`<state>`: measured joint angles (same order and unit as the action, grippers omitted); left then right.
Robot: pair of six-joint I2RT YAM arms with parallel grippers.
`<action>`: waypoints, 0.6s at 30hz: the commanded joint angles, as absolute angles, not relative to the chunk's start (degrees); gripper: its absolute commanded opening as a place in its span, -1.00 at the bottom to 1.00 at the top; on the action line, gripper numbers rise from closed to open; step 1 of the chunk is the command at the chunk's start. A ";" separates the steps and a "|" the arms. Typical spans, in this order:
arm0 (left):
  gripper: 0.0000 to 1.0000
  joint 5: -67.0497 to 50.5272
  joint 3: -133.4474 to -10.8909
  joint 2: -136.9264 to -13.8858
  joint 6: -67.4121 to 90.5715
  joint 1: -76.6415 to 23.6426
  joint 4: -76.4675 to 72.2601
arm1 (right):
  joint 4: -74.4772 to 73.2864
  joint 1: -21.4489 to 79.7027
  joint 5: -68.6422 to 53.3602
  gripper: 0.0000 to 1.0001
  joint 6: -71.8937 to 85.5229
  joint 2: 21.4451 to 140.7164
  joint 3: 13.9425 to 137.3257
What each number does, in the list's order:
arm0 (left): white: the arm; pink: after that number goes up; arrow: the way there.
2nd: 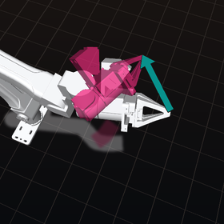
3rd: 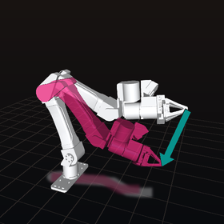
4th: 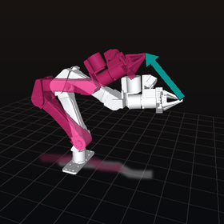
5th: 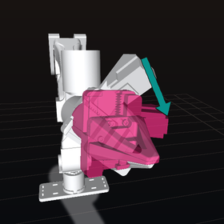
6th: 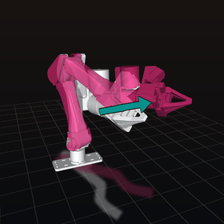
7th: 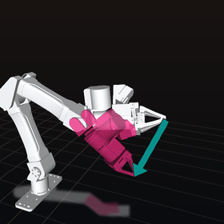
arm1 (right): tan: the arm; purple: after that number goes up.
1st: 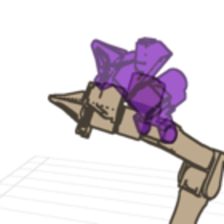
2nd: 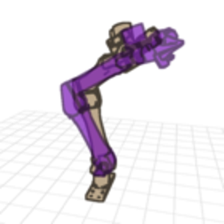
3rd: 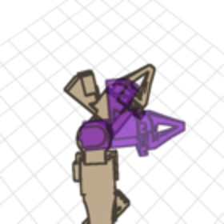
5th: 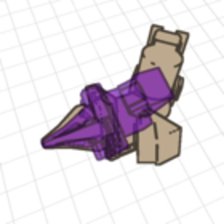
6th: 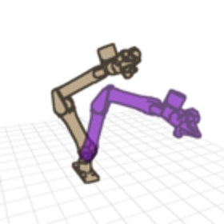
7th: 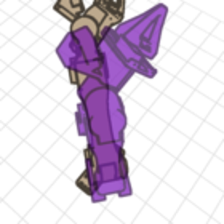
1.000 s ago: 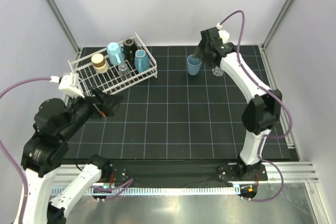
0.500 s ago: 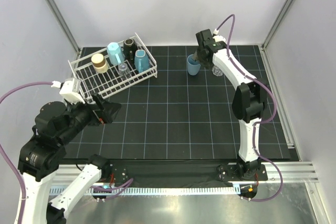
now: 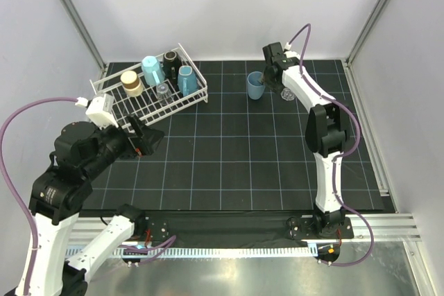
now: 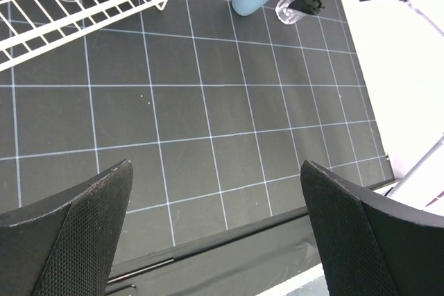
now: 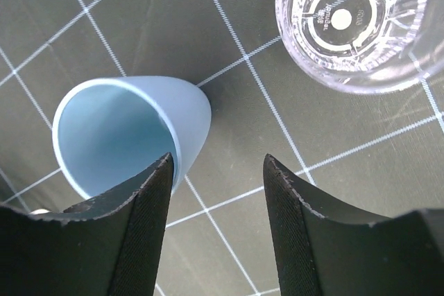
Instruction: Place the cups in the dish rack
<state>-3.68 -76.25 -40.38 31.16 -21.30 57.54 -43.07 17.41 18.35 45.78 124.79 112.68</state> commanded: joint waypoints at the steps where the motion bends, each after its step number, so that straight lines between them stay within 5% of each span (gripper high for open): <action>1: 0.98 -4.57 -78.58 -40.25 31.55 -21.36 56.69 | -40.43 17.40 18.10 0.11 44.03 125.77 114.61; 7: 0.95 -5.01 -78.49 -40.69 33.48 -21.36 57.04 | -40.08 17.23 17.58 -0.06 43.77 126.56 114.61; 14: 0.94 -5.27 -79.98 -40.95 35.07 -21.36 57.39 | -37.19 16.96 14.59 -0.78 39.82 126.48 114.69; 18: 0.96 -5.10 -82.00 -42.27 35.42 -21.36 58.27 | -33.06 17.05 11.52 -0.92 37.36 123.76 112.59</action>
<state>-4.14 -79.35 -40.88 34.65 -21.30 58.15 -38.81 17.12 14.22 40.36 126.91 112.60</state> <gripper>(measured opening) 0.980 0.056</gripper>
